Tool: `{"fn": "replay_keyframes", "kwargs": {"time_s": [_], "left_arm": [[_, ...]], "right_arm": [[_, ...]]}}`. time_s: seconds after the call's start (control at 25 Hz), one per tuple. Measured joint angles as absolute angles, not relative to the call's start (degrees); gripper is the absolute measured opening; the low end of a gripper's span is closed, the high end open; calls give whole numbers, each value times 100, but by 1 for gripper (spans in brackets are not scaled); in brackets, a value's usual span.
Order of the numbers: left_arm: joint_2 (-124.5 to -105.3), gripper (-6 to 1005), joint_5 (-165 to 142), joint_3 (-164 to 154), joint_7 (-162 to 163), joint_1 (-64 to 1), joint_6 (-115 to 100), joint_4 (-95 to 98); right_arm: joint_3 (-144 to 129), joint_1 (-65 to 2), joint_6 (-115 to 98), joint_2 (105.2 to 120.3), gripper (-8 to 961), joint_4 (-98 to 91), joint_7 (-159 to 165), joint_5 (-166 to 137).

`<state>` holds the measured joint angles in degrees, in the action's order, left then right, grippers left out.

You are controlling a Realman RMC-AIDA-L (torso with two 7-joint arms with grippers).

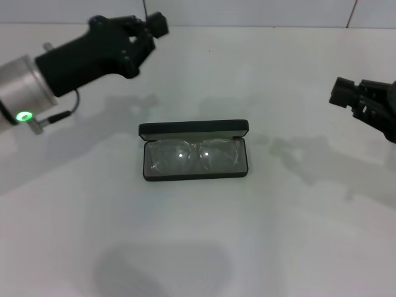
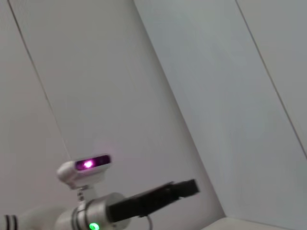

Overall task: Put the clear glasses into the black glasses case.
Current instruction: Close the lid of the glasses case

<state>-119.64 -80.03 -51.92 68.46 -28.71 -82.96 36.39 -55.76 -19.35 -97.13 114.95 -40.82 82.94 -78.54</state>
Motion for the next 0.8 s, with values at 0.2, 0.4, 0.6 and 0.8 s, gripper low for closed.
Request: {"fn": "replay_keyframes", "kwargs": {"time_s": [0.2, 0.4, 0.6, 0.8], "left_arm": [[-11984, 65, -8040, -5672, 6637, -3181, -7745, 3062], [-12035, 65, -8005, -6209, 6570, -3314, -7222, 2773], [-12037, 65, -7991, -6698, 6621, -3420, -6728, 2611], [-12034, 65, -7987, -6730, 6749, -3409, -6446, 2436]], "right_arm": [[-5572, -1882, -9803, 11526, 165, -3907, 8148, -7873], [-5564, -1865, -9974, 11531, 165, -3696, 8133, -7870], [-5609, -1870, -9999, 11531, 166, -3557, 8126, -7864], [-5680, -1936, -9996, 11538, 166, -3541, 8120, -7864]]}}
